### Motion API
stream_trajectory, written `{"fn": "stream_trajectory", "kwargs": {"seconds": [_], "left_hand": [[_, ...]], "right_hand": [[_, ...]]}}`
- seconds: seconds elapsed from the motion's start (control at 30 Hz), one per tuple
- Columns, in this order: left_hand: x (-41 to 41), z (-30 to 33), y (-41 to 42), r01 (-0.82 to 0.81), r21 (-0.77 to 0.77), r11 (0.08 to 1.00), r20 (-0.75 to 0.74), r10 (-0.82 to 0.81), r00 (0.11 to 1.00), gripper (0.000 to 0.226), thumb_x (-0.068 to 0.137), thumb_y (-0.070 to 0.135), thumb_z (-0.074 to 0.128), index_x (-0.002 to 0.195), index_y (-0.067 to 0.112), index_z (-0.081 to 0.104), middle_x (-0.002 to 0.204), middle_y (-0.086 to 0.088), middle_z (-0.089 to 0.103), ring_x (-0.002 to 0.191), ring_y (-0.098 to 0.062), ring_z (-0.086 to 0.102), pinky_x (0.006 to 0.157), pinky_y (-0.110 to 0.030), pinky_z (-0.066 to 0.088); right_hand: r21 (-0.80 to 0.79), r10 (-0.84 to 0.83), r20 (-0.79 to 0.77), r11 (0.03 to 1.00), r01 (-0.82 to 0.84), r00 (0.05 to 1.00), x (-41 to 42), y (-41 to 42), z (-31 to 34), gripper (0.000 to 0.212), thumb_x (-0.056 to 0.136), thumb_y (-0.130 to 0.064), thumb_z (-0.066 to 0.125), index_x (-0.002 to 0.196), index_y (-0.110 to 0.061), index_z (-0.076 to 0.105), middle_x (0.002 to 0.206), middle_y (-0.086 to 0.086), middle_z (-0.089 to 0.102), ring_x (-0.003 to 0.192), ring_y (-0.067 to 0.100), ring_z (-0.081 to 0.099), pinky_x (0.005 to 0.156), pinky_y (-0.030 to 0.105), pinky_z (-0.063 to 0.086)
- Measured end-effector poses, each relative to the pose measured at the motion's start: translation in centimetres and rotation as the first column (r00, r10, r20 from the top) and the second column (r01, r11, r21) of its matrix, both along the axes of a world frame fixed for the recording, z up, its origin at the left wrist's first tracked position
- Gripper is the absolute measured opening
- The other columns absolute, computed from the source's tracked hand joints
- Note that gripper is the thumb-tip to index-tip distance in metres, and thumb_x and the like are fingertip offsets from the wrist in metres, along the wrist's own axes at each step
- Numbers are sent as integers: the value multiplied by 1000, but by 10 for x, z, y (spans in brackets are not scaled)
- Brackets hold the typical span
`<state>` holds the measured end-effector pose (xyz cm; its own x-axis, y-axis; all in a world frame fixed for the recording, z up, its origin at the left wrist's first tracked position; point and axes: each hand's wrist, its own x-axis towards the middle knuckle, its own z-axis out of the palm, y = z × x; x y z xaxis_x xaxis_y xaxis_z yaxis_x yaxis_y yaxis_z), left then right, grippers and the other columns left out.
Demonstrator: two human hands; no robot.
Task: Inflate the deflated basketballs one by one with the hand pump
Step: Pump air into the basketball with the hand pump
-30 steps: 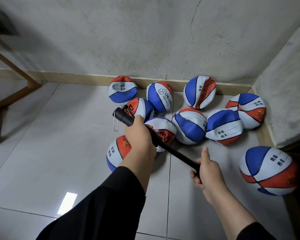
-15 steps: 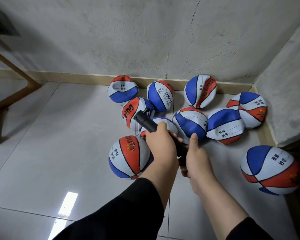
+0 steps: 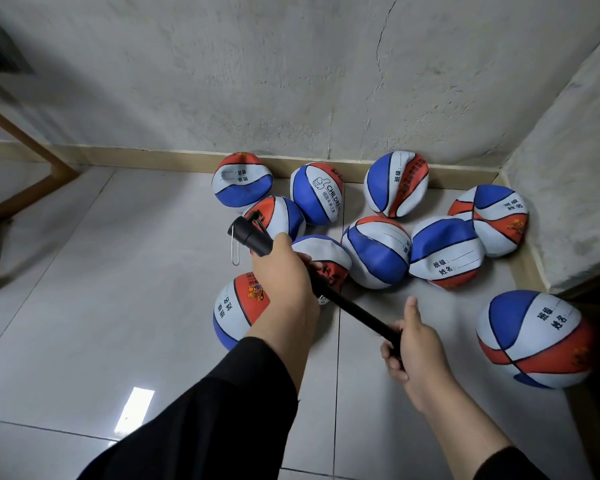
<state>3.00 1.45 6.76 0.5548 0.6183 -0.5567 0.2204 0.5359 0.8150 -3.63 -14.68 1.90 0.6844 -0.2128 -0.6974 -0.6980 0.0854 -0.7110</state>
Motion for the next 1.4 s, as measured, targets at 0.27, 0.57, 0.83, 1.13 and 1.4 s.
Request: {"fn": "stream_trajectory", "kwargs": {"seconds": [0.27,0.57,0.83,1.13,1.4], "left_hand": [[-9,8,-23,31,-23,999,60,-30,998,8,95,15,50,102,11,51,62,-12,50,40,-23,51,42,-24,42],[-16,4,-35,171,-173,970,89,-157,984,8,92,16,50,97,10,50,62,-13,54,48,-27,57,59,-38,53],[1,2,9,59,-111,992,62,-52,997,10,97,18,51,104,11,50,54,-5,52,42,-23,56,52,-30,49],[-11,5,-18,106,-57,993,43,-103,994,7,97,15,49,99,8,51,52,-6,52,37,-19,53,38,-21,42],[-27,-3,-43,184,-86,979,34,-182,983,13,87,13,47,81,4,53,63,-18,55,47,-27,57,49,-31,51]], "right_hand": [[-52,65,76,997,-61,995,19,33,24,69,105,-63,29,94,-2,61,56,12,54,32,14,38,34,20,26],[-97,82,98,993,-72,992,33,45,33,72,103,-64,30,90,-5,67,53,10,55,31,17,42,39,20,32],[-65,62,73,996,-57,995,13,14,16,70,104,-66,30,93,-5,62,53,14,53,35,16,30,37,16,21],[-18,75,39,997,-74,996,14,21,9,80,104,-66,26,106,7,60,51,11,52,33,16,31,35,16,21],[-66,101,58,993,-98,993,28,39,13,73,104,-66,26,95,-9,70,56,11,59,37,19,46,37,20,31]]}}
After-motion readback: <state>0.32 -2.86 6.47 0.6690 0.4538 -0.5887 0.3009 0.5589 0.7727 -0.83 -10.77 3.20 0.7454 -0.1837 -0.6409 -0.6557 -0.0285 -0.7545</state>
